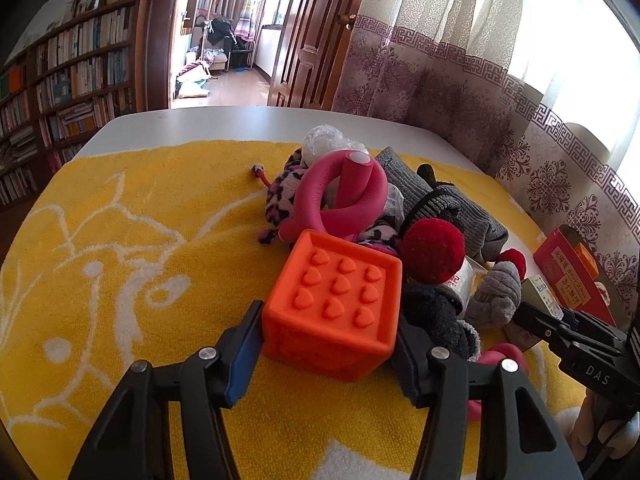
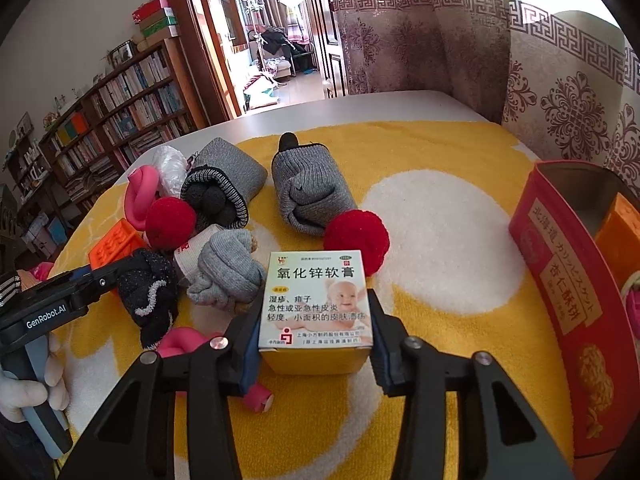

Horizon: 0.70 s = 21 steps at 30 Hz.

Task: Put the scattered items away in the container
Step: 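Grasp the yellow medicine box with the right tool while the left tool grasps the orange studded cube, then carry the box and cube into the red tin and open both tools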

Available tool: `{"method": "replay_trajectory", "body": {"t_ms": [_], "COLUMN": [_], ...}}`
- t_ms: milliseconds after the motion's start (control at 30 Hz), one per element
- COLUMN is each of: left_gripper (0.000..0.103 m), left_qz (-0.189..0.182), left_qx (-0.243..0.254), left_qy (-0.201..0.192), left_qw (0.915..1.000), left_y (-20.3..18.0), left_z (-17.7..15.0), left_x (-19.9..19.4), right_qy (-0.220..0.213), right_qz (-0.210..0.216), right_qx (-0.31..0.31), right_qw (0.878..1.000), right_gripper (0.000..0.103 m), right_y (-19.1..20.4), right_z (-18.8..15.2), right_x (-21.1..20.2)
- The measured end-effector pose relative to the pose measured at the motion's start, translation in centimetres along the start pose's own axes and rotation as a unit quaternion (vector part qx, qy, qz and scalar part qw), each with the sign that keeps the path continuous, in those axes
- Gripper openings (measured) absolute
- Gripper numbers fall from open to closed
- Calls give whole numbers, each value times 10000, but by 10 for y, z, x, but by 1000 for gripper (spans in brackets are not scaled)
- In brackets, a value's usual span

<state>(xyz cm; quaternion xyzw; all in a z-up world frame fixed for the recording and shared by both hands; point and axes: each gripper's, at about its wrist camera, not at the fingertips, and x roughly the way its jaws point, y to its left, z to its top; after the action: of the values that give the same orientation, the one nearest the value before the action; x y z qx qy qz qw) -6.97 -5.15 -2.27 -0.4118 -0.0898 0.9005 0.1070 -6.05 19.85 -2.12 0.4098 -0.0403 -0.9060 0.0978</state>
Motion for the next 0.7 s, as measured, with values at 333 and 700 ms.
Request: {"method": "replay_trajectory", "body": {"t_ms": [333,700], "left_gripper": [59,58], "left_qz": [-228,-102], "left_qx": [-323,-535], "left_qy": [-86,-178], "left_qw": [9992,9984], "left_y": [14,17], "left_z": [-5,-7], "left_x": [-8,-16], "right_qy": [-120,-446], "right_qz": [267,358], "right_qx": [115,232], "right_qw": [9995,9981], "right_gripper": [47,47], "right_y": [4,-2], "right_z": [-3,-1], "right_x": [-5,-18]}}
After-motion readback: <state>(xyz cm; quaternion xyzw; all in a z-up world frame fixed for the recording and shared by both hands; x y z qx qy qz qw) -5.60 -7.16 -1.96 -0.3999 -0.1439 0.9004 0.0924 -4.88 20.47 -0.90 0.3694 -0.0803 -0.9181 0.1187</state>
